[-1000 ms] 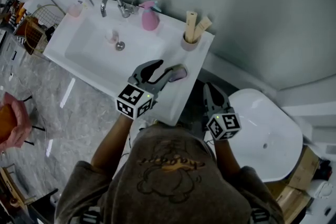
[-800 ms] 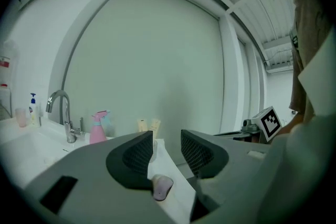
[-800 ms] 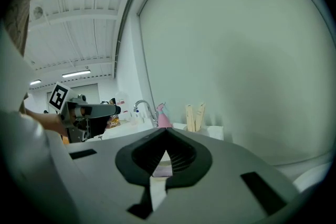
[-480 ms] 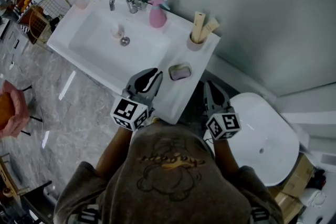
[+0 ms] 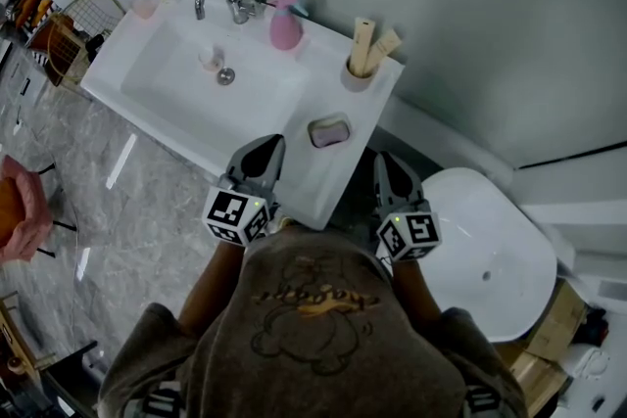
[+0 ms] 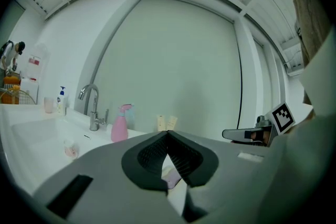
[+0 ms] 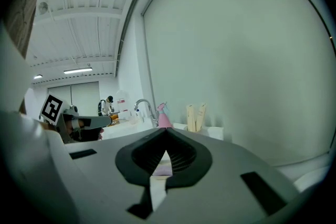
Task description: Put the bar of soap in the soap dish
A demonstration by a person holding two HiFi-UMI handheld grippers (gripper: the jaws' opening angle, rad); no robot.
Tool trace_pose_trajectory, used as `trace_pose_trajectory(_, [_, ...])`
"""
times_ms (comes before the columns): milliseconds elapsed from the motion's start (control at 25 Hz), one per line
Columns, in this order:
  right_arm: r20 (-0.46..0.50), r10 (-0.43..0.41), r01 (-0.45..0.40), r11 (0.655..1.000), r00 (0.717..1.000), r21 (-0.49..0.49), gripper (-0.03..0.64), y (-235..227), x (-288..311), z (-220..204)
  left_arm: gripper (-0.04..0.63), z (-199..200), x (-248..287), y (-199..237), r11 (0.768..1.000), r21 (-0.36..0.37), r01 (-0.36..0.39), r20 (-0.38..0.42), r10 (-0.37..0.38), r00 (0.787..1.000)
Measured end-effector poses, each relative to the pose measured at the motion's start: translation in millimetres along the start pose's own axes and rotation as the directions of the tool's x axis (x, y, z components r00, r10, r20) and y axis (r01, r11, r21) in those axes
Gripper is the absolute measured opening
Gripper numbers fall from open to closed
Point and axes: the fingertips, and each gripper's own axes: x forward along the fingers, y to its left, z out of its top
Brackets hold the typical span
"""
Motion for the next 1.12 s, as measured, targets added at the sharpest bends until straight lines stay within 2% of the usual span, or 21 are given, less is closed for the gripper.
trace_pose_trajectory(280, [-0.005,-0.022,0.022,1.000,1.000,-0.016,0.000,-5.6,-0.9,0.7,0.005,2.5,6.5,-5.0,1.000,-0.017,0.011,-0.007,-0.011,1.000])
trace_pose_trajectory(1120, [-0.014,-0.006,0.006,1.000,1.000,-0.021,0.000,-1.8,-1.6,-2.6,0.005,1.4,1.3,-8.6,0.999,-0.045,0.004,-0.005,-0.005,1.000])
